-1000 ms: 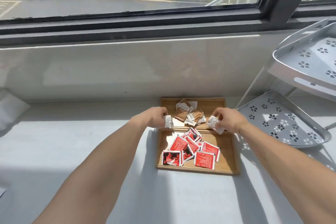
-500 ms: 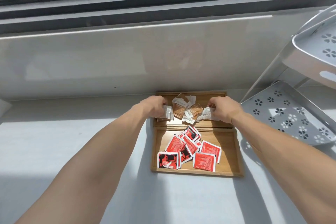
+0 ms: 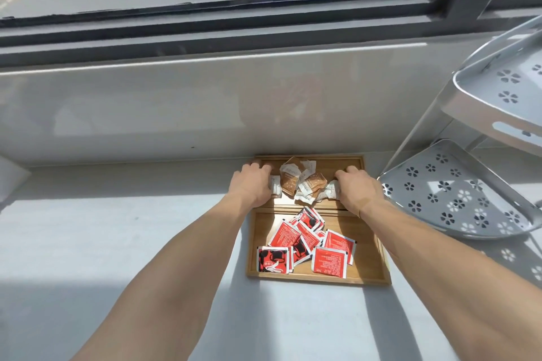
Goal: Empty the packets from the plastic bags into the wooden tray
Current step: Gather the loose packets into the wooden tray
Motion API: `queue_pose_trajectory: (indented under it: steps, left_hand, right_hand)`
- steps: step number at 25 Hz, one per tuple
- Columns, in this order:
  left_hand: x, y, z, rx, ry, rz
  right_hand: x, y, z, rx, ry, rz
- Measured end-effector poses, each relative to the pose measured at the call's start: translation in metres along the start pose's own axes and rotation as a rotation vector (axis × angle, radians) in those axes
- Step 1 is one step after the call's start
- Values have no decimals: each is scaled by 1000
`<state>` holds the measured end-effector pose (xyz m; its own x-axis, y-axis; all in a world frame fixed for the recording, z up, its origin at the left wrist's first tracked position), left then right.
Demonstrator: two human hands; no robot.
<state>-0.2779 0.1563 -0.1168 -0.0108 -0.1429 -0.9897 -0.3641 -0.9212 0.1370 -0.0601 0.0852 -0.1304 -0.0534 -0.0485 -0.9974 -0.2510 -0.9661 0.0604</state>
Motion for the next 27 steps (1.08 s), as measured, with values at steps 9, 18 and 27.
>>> queue_pose_trajectory:
  steps: [9, 18, 27]
  left_hand:
    - [-23, 70, -25, 0, 141, 93]
    - [-43, 146, -77, 176, 233, 267]
    - [-40, 197, -211, 423, 155, 378]
  right_hand:
    - [-44, 66, 9, -84, 10, 81]
    - [-87, 179, -32, 42, -75, 194]
    - [-94, 315, -168, 314, -108, 228]
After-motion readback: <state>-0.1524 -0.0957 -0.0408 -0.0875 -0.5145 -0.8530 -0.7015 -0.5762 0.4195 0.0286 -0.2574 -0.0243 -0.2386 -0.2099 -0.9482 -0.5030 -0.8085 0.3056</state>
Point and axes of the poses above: each hand's wrist, its own y-axis away from the middle knuckle, its own x-axis out of the palm, z = x × y, the point moved 3 cm from there along -y, towards the middle knuckle, and after that the axes turned 13 degrees about -z, right-handed, at the moved point
